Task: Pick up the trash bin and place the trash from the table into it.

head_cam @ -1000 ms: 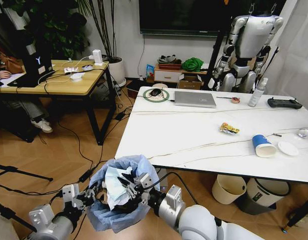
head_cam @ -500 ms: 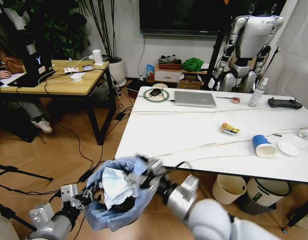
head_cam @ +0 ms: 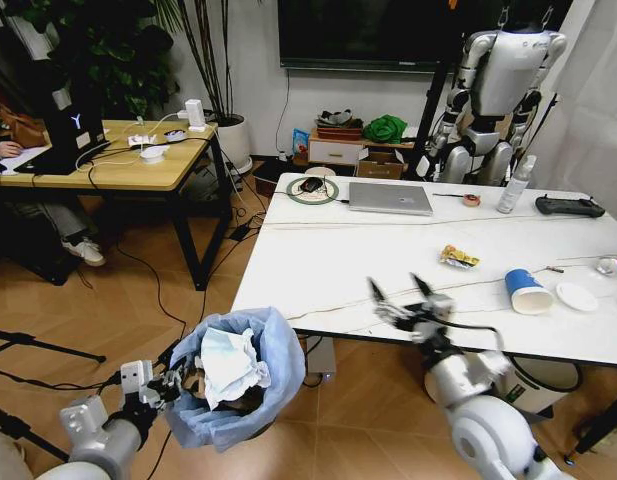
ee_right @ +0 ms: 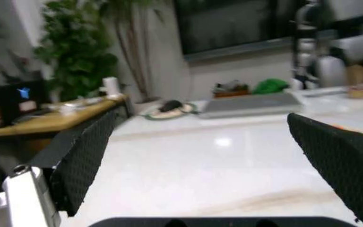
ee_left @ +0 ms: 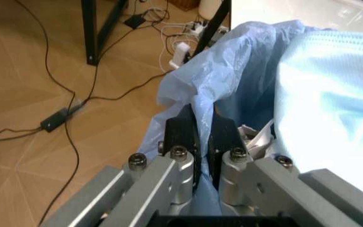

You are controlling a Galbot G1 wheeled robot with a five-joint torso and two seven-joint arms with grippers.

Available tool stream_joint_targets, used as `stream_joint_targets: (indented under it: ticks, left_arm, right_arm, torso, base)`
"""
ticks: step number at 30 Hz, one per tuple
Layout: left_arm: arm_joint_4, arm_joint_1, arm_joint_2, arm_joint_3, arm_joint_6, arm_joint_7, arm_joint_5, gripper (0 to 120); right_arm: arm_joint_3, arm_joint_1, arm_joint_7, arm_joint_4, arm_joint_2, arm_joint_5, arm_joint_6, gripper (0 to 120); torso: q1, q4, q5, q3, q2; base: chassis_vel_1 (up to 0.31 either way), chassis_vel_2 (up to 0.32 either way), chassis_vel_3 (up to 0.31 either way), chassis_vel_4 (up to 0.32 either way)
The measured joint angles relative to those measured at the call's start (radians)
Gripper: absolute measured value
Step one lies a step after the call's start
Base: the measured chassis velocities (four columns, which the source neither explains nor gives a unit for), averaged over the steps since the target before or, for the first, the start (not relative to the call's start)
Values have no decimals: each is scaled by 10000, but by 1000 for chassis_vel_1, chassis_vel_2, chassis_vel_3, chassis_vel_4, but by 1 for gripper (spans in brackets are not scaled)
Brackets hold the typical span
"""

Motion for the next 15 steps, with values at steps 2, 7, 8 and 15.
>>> stream_joint_targets:
  ticks: [2, 7, 8, 15]
  left_arm:
    - [3, -130, 148, 83, 9, -21, -115, 0]
    - [-183, -223, 509, 523, 218, -306, -456, 0]
    - [-218, -209, 529, 550, 239, -332, -473, 0]
    - [-408, -279, 310, 902, 394, -527, -469, 0]
  right_arm:
    - [695, -666, -429, -110, 483, -487, 337, 100]
    - [1732, -1409, -978, -38, 1195, -899, 743, 100]
    - [1800, -1436, -1030, -14, 1240, -905, 765, 100]
    - [1817, -1227, -1225, 69, 1618, -785, 865, 100]
  torso:
    - [-2, -4, -6, -1, 2]
    - [-2, -5, -6, -1, 2]
    - [-2, -3, -6, -1, 2]
    - [0, 1, -6, 0, 2]
  base:
    - [0, 0, 0, 0]
    - [0, 0, 0, 0]
    - [0, 0, 0, 0]
    - [0, 0, 0, 0]
